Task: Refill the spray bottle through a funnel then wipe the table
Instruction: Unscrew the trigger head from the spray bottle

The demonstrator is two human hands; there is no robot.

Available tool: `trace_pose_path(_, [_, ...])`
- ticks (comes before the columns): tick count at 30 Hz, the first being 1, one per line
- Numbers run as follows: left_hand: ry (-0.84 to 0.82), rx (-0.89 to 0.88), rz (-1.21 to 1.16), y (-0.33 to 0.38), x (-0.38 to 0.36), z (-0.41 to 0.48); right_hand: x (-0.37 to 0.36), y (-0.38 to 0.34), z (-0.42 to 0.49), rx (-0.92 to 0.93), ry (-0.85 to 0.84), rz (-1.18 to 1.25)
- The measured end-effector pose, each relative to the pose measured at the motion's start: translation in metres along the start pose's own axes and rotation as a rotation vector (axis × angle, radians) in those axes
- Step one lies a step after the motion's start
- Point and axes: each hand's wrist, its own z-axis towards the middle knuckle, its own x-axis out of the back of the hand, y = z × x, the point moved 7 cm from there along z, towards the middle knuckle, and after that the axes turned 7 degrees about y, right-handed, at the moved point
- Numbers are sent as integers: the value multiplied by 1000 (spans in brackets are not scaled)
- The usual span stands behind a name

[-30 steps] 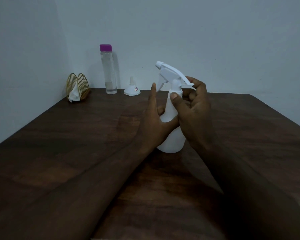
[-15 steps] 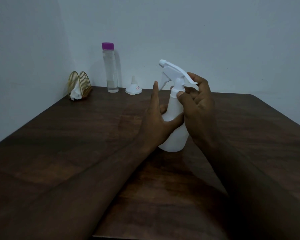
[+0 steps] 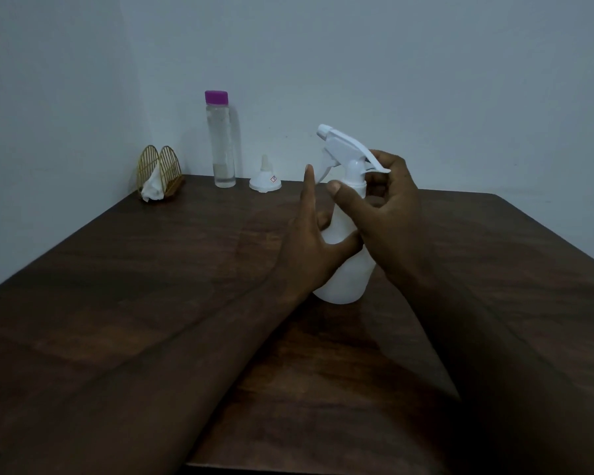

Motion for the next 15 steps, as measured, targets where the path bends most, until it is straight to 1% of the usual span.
trace_pose_path(3, [-31, 27, -52, -2, 0, 1, 3, -4, 6, -7, 12, -35])
trace_pose_path(6, [-8, -7, 51, 5, 3, 1, 4, -8, 11, -64, -67, -33])
trace_pose_path(8, [4, -18, 114, 8, 4, 1, 3, -11, 14, -52, -123, -68])
trace_pose_path(10, [-11, 0, 128, 8, 4, 1, 1, -17, 17, -20, -150, -125])
trace_pose_path(13, [-15, 44, 116, 7, 5, -1, 4, -23, 27, 29, -138, -231])
trace_pose_path(15, [-14, 81, 142, 6, 7, -3, 9, -28, 35, 29, -114, -225])
